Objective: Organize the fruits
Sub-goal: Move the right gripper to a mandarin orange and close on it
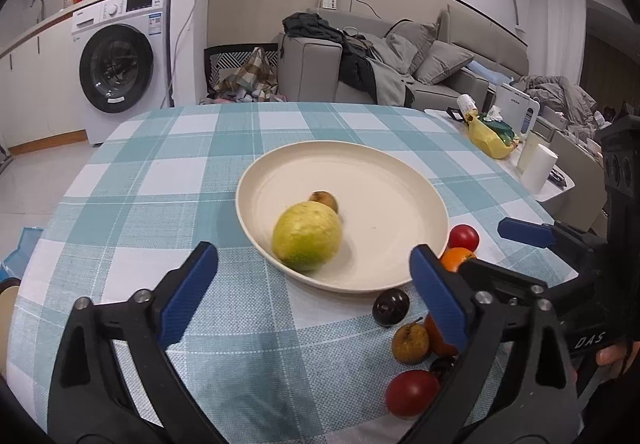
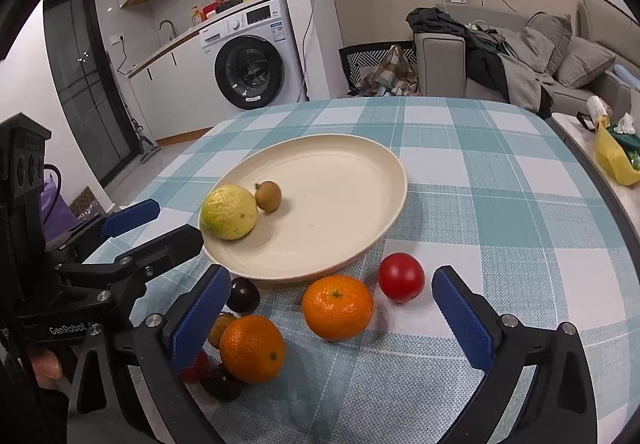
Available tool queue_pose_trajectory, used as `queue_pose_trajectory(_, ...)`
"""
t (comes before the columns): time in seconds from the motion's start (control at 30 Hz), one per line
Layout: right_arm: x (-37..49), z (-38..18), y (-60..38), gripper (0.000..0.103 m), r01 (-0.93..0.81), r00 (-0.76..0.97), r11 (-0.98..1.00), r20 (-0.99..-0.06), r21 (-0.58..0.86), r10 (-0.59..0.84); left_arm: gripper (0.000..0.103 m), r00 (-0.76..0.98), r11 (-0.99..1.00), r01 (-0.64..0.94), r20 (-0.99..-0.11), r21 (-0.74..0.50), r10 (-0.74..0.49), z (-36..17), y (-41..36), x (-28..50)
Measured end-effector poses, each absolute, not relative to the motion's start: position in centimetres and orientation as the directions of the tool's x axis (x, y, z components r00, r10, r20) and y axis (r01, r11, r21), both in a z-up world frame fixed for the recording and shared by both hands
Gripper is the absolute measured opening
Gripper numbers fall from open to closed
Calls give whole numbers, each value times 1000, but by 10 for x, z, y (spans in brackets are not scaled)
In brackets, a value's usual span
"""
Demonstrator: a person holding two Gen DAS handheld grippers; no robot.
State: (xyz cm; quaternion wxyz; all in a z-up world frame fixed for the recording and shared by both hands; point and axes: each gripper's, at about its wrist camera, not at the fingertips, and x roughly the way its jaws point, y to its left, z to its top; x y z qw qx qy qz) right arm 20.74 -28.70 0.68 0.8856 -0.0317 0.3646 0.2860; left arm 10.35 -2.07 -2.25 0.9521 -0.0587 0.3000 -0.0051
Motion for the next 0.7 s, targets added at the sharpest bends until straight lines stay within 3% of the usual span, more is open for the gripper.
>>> queue_pose_trajectory(0.7,198,5,-299,103,-512,570,845,-676,154,468,102,832,995,35,-549,-88,-78,-14,-34,65)
